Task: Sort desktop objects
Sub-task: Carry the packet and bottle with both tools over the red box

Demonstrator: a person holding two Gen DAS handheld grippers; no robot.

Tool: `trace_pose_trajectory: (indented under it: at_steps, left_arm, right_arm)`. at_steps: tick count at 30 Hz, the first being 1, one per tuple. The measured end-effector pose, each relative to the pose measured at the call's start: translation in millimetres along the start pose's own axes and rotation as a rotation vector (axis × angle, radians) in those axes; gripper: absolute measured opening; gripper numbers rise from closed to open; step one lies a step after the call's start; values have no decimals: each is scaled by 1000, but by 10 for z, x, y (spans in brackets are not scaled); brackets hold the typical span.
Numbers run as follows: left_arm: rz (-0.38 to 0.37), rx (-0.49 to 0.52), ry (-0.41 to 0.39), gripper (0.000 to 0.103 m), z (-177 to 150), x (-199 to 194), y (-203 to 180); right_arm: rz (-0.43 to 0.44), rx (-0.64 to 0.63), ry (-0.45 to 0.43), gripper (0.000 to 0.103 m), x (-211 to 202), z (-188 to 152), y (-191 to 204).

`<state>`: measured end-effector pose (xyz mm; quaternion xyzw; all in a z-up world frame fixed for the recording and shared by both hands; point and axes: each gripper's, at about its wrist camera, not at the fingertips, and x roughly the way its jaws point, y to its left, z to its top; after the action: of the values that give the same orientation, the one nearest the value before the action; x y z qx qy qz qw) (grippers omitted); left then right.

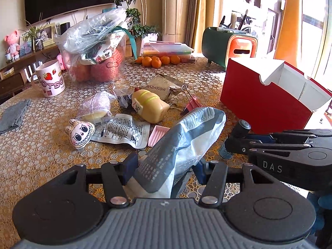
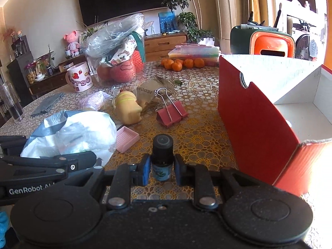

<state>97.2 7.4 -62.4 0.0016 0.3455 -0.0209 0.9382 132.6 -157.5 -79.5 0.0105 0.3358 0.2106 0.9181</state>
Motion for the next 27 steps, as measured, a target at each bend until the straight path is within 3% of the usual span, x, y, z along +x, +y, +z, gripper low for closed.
trace_pose_trajectory:
  at_steps: [15, 27]
  left_arm:
    - [-39, 53, -79, 55, 347, -336, -397]
    - [-118, 150, -108, 55, 758, -318, -1017]
  right_arm:
    - [53, 19, -125, 23, -675, 215, -165]
    - [-21, 41, -210, 23, -1074, 434, -692]
